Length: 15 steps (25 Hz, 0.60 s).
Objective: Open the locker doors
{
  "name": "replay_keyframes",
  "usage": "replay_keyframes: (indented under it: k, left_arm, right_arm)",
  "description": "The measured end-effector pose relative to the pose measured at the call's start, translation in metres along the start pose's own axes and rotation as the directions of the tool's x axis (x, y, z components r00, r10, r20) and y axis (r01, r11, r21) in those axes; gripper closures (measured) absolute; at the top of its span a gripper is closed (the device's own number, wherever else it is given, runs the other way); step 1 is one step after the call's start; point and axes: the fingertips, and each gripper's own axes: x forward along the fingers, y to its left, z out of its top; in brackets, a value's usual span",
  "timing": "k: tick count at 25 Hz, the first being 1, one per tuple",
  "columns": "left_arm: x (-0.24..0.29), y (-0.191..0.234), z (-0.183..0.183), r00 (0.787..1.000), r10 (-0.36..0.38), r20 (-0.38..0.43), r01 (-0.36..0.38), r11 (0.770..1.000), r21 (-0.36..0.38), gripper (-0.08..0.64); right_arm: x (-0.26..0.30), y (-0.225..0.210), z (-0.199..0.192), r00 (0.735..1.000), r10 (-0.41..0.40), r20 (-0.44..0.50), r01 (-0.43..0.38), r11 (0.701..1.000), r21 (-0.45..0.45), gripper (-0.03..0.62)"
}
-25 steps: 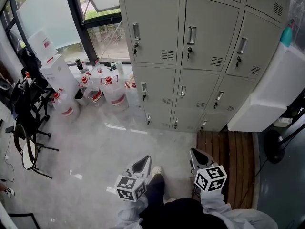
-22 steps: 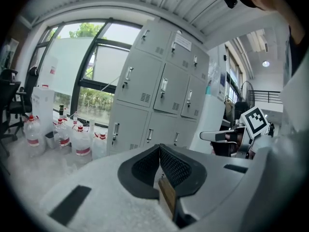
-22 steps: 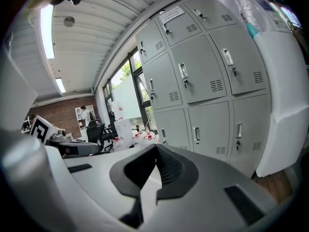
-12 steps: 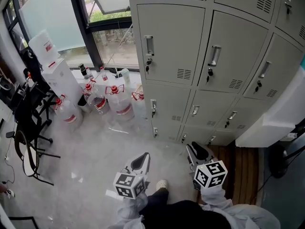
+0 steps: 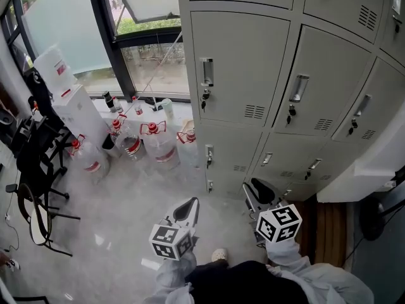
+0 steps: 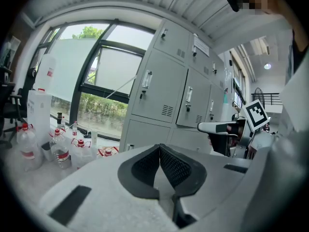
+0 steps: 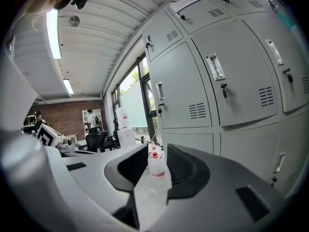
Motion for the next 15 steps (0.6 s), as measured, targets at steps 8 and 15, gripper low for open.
replay_keyframes:
  k: [8, 15]
  left_arm:
    - [0.003, 0.03, 0.022, 1.0, 0.018, 0.026, -0.017, 0.999, -0.033, 0.551]
    - [0.005, 0.041, 0.036, 0.998, 0.032, 0.055, -0.032, 0.999, -0.012, 0.551]
  right_arm:
    - [0.031, 0.009, 0.035, 0.997, 0.013, 0.076, -0.013, 1.0, -0.002, 0.489]
    - [0.056, 0.015, 0.066, 0.989, 0.036, 0.143, -0.036, 0.999, -0.005, 0.489]
